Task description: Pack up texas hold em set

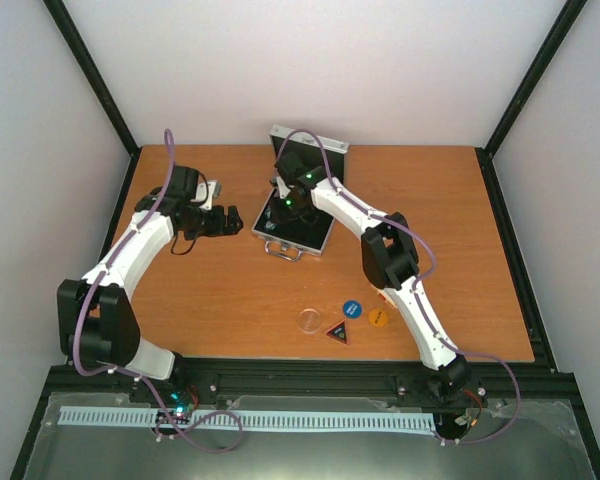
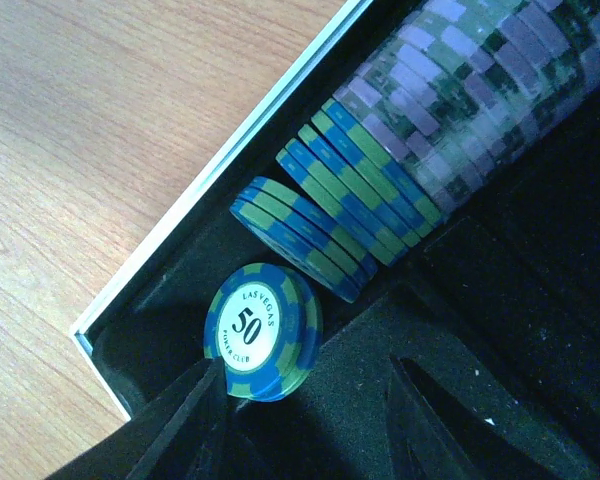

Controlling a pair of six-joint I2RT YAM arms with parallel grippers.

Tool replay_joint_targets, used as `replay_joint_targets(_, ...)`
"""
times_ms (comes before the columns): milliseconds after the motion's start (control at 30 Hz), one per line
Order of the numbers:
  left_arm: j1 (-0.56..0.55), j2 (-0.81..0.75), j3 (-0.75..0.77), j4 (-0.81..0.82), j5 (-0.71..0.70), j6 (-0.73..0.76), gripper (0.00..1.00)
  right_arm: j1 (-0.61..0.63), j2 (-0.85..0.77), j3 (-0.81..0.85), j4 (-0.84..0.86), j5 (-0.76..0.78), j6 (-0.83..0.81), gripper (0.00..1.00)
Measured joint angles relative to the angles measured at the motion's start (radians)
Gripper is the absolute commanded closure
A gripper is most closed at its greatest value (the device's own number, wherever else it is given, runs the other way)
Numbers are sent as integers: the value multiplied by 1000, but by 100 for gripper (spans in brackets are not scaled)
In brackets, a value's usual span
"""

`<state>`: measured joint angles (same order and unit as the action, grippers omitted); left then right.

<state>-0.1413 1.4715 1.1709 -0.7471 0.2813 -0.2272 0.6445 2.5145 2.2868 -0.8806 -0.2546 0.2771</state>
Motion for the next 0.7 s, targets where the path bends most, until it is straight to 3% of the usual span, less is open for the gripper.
replay_joint_targets(700,0,-3,0,0,0,0,0,17,55,45,-19,-53,-1,55)
